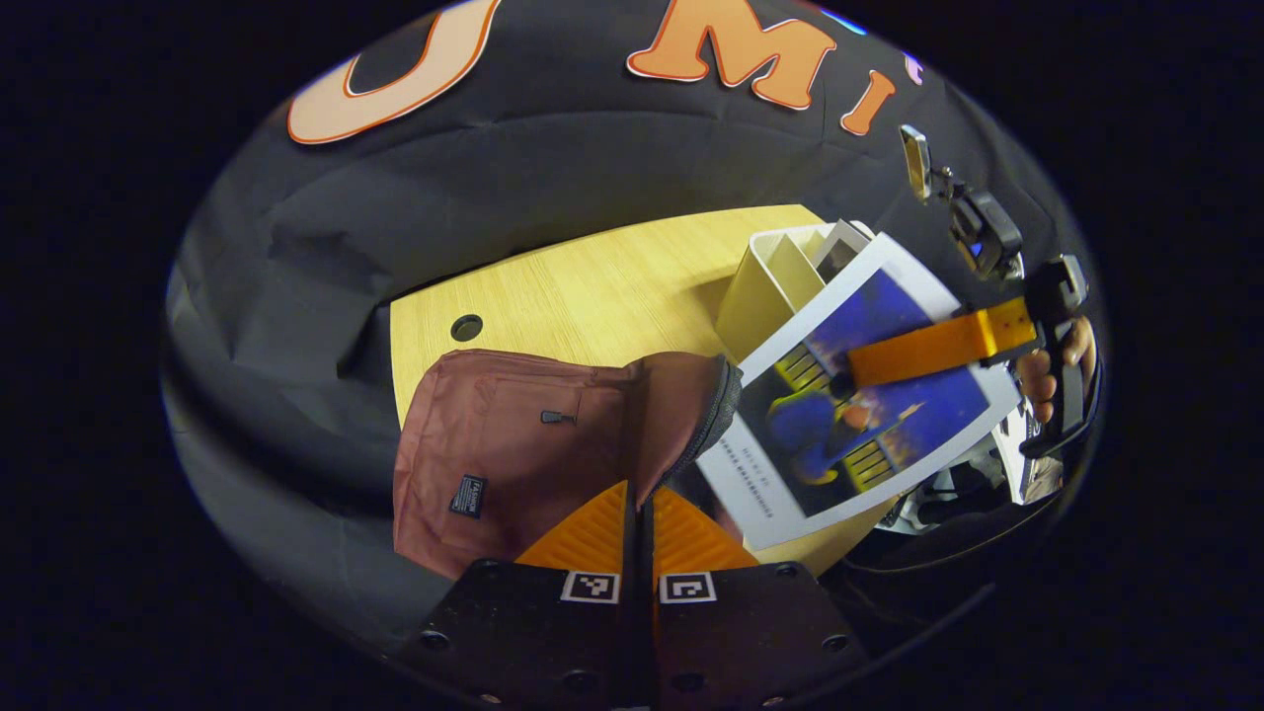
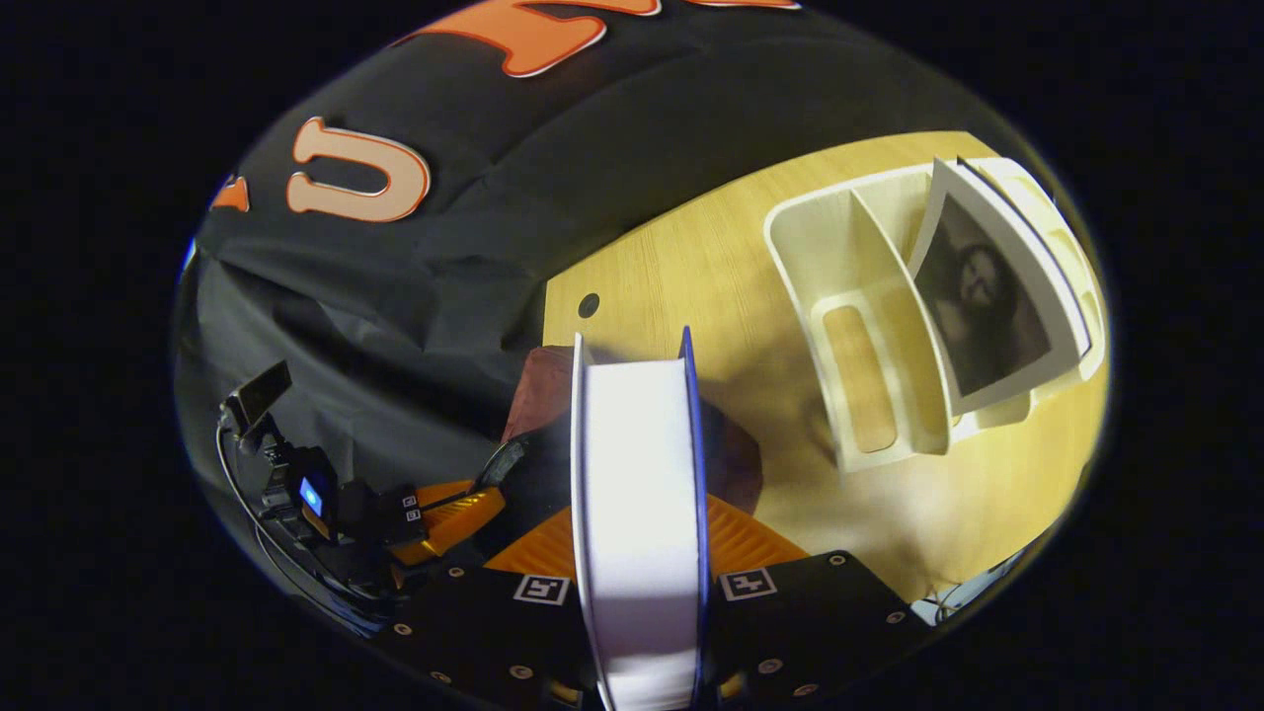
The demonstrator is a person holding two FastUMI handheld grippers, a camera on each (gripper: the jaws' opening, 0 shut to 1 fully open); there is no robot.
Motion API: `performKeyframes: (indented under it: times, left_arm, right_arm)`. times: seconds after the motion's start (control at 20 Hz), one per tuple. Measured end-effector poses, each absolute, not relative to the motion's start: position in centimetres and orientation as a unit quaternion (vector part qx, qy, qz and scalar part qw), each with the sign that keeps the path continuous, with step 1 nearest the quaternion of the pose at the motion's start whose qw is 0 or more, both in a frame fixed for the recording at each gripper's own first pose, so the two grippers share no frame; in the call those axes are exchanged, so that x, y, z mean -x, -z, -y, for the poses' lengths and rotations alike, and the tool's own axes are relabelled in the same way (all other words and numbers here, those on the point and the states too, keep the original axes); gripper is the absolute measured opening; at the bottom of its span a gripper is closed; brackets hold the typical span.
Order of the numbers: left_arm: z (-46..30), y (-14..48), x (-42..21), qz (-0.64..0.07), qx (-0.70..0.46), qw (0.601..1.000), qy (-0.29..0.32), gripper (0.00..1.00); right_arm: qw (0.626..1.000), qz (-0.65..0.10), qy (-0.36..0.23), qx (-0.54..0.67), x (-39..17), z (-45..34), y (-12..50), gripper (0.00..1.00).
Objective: Open the schoolbag, grab two books from the bookshelf and put them into the schoolbag.
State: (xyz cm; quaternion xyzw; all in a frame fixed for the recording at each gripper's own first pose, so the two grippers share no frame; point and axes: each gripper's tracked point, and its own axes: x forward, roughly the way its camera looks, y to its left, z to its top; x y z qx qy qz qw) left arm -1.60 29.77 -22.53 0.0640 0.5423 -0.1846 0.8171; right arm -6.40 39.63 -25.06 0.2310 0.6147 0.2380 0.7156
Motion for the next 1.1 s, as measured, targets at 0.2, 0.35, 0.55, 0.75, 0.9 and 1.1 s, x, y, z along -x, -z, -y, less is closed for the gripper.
performKeyframes:
  times: [0.2, 0.35, 0.55, 0.75, 0.9, 1.1]
  left_arm:
    - [-28.6, 22.2, 1.9, -0.542, -0.053, 0.818, 0.186, 0.01]
    - [-28.2, 21.9, 2.1, -0.54, -0.046, 0.82, 0.184, 0.01]
    - [-26.9, 21.3, 2.5, -0.534, -0.044, 0.823, 0.19, 0.01]
    - [-25.8, 20.6, 2.6, -0.521, -0.031, 0.83, 0.196, 0.01]
    - [-25.2, 21.0, 3.3, -0.52, -0.019, 0.829, 0.204, 0.01]
    - [-24.4, 21.5, 4.3, -0.521, -0.012, 0.826, 0.214, 0.01]
  right_arm:
    - [0.719, -0.592, -0.231, -0.282, 7.0, -42.5, 26.9, 0.4]
    - [0.728, -0.572, -0.219, -0.308, 7.5, -44.0, 28.5, 0.41]
    - [0.723, -0.551, -0.206, -0.362, 8.5, -46.0, 29.7, 0.41]
    - [0.694, -0.535, -0.205, -0.436, 8.8, -47.7, 31.2, 0.4]
    - [0.69, -0.525, -0.207, -0.453, 8.8, -49.3, 32.8, 0.4]
    - [0.703, -0.512, -0.214, -0.445, 9.1, -51.4, 34.1, 0.41]
